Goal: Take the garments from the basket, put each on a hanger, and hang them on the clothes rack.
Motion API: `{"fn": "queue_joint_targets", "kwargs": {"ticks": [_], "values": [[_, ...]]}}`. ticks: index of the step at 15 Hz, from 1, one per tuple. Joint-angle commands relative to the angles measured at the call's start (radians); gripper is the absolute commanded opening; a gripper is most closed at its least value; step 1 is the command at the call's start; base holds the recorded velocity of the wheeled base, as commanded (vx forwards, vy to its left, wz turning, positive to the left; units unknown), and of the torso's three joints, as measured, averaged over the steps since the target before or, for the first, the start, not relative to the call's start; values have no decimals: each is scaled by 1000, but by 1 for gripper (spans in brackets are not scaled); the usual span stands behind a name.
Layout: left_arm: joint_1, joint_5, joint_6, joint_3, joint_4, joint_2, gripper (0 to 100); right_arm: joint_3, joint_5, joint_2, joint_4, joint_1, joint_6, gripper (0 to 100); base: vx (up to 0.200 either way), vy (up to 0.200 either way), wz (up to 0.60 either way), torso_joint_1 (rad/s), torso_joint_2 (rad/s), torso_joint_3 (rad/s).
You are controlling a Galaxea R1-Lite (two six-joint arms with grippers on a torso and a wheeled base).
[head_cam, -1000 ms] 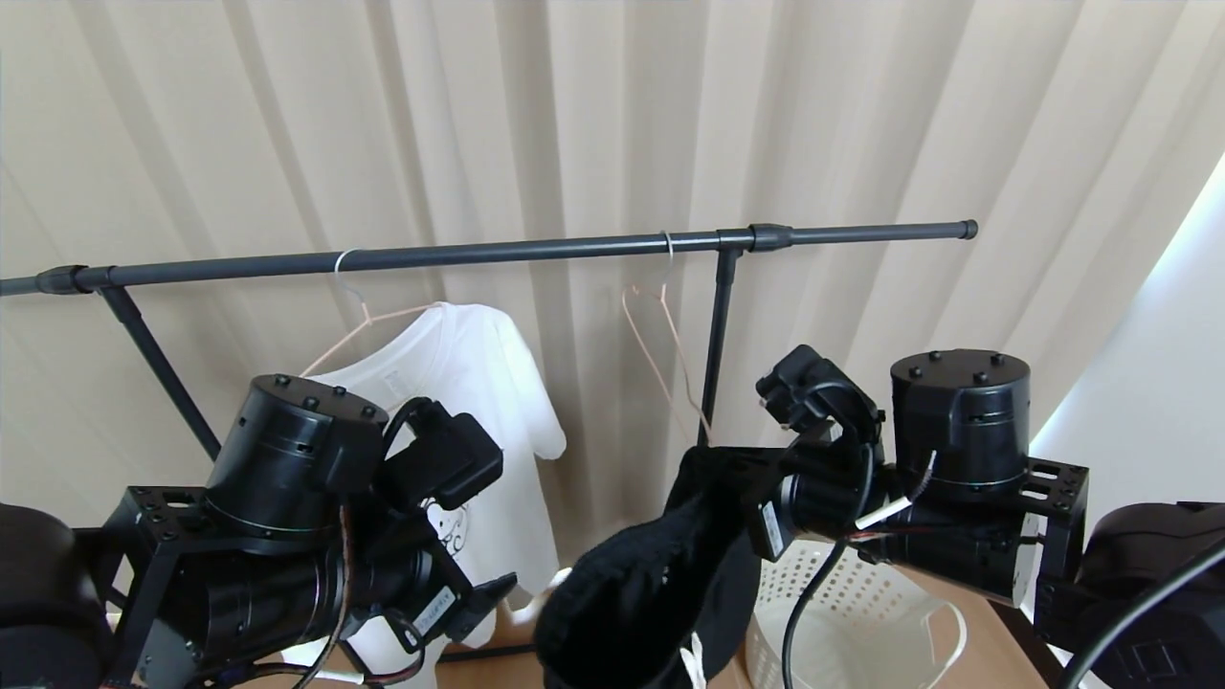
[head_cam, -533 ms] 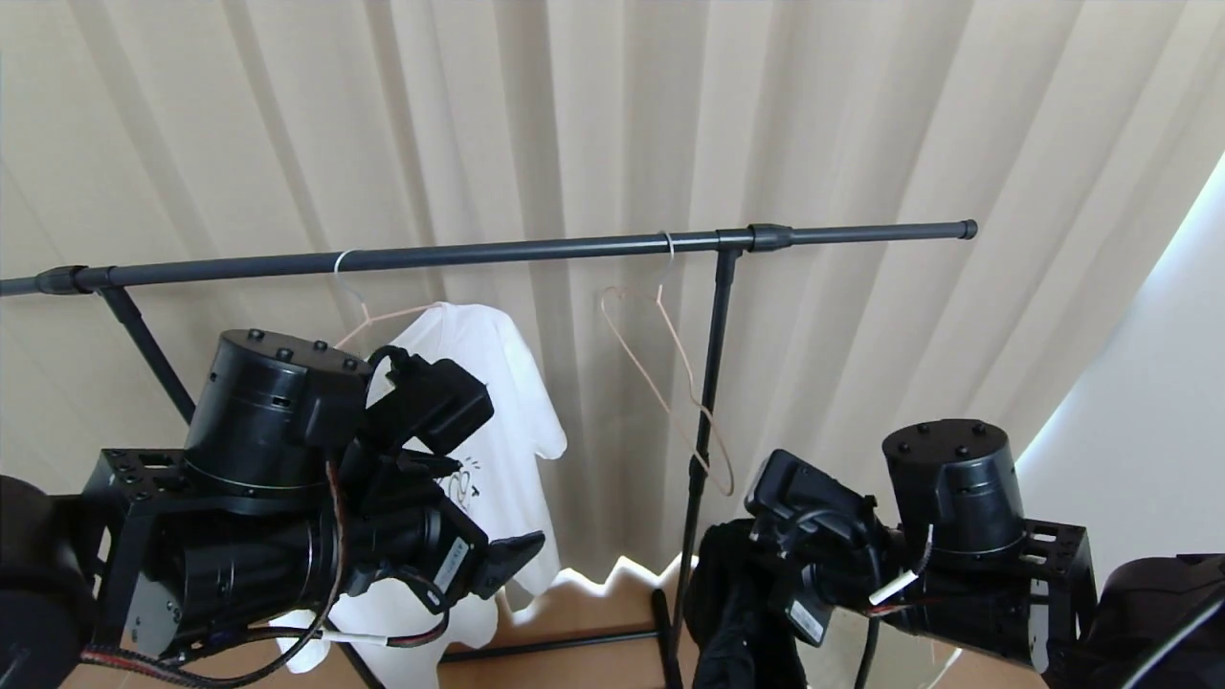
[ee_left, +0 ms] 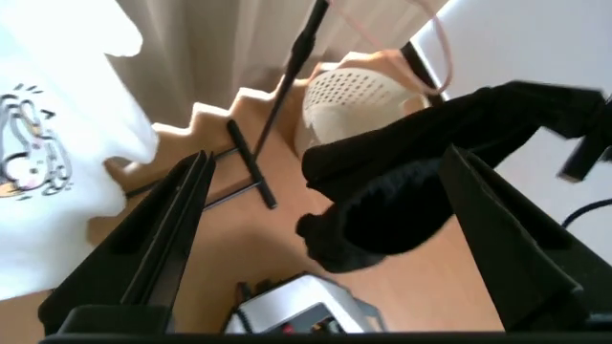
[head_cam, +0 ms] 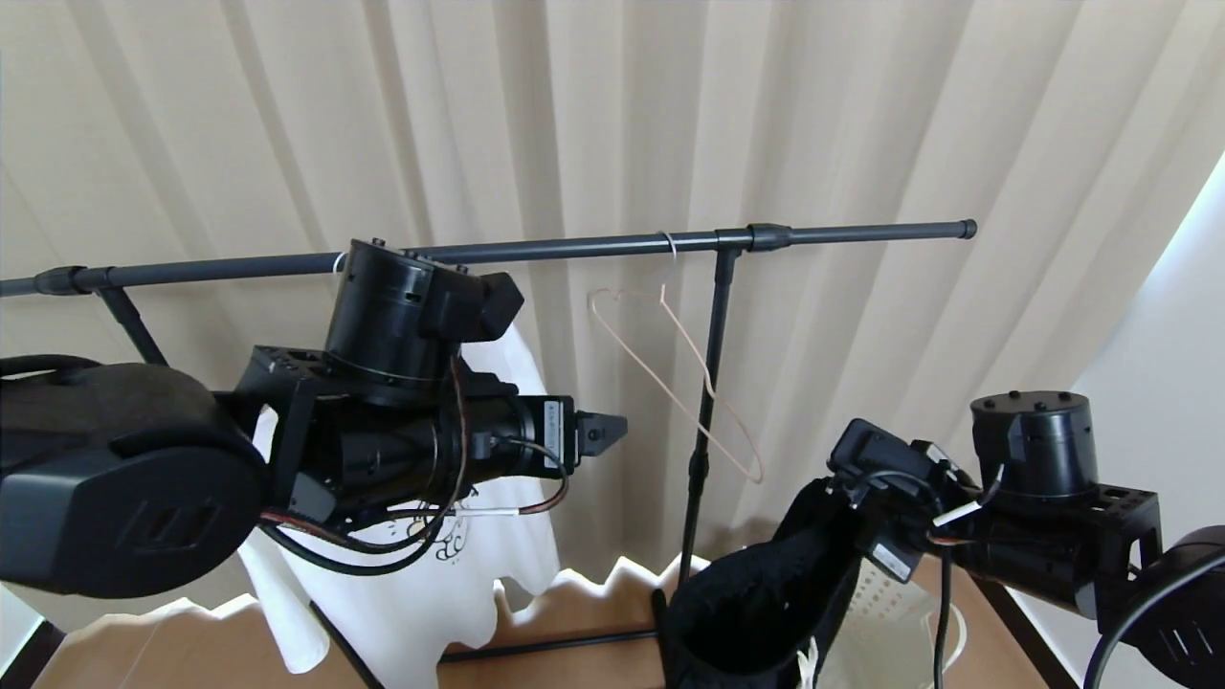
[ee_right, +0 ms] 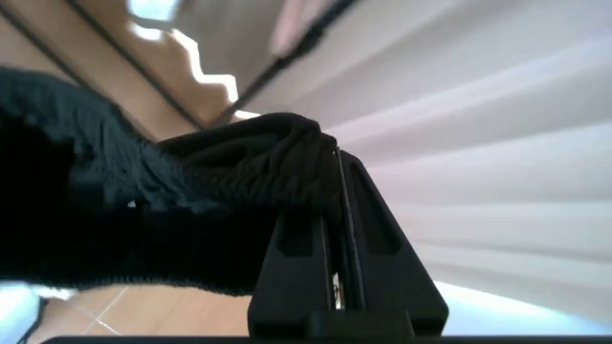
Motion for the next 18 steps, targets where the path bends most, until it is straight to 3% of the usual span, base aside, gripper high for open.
{"fn": "queue_joint_targets", "kwargs": {"ticks": [1,3,4,7,9,12,15,18], "values": [[-8,5,-37,-136,24,118,100,-9,-43,-38,-7,-44,0,0,0,0,0,0,0,0],[-10,57,-45,-277,137,184,100,-48,-60,-40,-13,-64,3,0,0,0,0,0,0,0],[-10,76,-83,-394,209,231,100,-77,-60,-37,-13,-87,3,0,0,0,0,0,0,0],[-19,84,-134,-595,343,319,100,-143,-83,-23,-15,-128,12,0,0,0,0,0,0,0],[-28,151,-151,-753,421,412,100,-235,-118,17,-15,-159,95,0,0,0,0,0,0,0],[-51,183,-166,-853,459,474,100,-339,-167,36,-13,-154,242,0,0,0,0,0,0,0],[-63,280,-168,-935,459,549,100,-347,-167,23,-15,-107,299,0,0,0,0,0,0,0],[-76,298,-172,-955,455,570,100,-321,-169,11,-15,-87,302,0,0,0,0,0,0,0]]}}
